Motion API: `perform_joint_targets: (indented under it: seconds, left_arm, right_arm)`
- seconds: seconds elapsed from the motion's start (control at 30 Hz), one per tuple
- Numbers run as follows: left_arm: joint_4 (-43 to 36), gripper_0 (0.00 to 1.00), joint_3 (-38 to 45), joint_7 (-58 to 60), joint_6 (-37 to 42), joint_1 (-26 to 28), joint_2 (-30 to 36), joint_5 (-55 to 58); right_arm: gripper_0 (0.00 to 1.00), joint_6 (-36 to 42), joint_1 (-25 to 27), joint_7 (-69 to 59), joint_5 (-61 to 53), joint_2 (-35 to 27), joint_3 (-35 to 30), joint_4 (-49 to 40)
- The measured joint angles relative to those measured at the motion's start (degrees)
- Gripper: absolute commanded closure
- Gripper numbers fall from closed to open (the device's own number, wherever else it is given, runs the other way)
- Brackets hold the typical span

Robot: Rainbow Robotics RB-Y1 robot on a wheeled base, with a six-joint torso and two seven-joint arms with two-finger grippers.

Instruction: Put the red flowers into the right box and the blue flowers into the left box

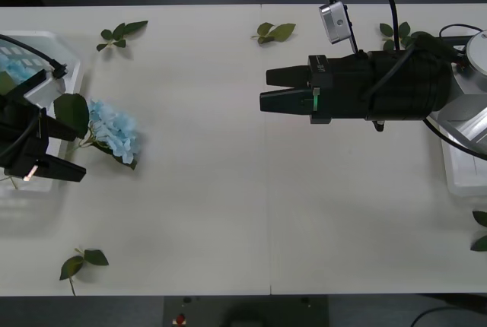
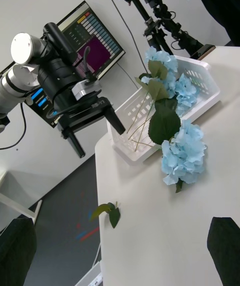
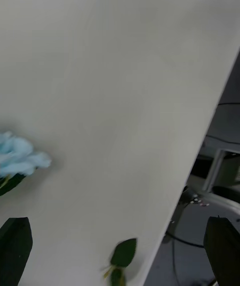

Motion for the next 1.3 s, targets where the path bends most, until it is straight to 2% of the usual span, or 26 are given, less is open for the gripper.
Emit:
perform_joint_targets:
  seconds: [0.07, 0.23, 0.43, 0.6, 0.8, 1.3]
  left_arm:
    - [-0.18, 0.00, -0.74, -1.70, 0.01, -0.84, -1.00, 3.23]
    - [-0.17, 0.00, -0.70, -15.56, 0.02, -4.02, -4.49, 7.93]
    - [0.84, 0.00, -1.51, -17.11, 0.02, -7.95, -5.04, 13.33]
    - [5.08, 0.00, -5.99, -27.77, 0.02, -12.58, -5.04, 17.98]
    - [6.71, 0.00, -8.00, -27.84, 0.02, -15.59, -5.04, 18.79]
    - [6.70, 0.00, -7.80, -27.84, 0.02, -15.65, -5.04, 21.25]
  right_arm:
    - [0.00, 0.00, 0.00, 0.00, 0.00, 0.00, 0.00, 0.00]
    - [0.00, 0.00, 0.00, 0.00, 0.00, 0.00, 0.00, 0.00]
    - [0.00, 0.00, 0.00, 0.00, 0.00, 0.00, 0.00, 0.00]
    - [0.00, 0.00, 0.00, 0.00, 0.00, 0.00, 0.00, 0.00]
    - [0.00, 0.00, 0.00, 0.00, 0.00, 0.00, 0.00, 0.00]
    - [0.00, 0.00, 0.00, 0.00, 0.00, 0.00, 0.00, 0.00]
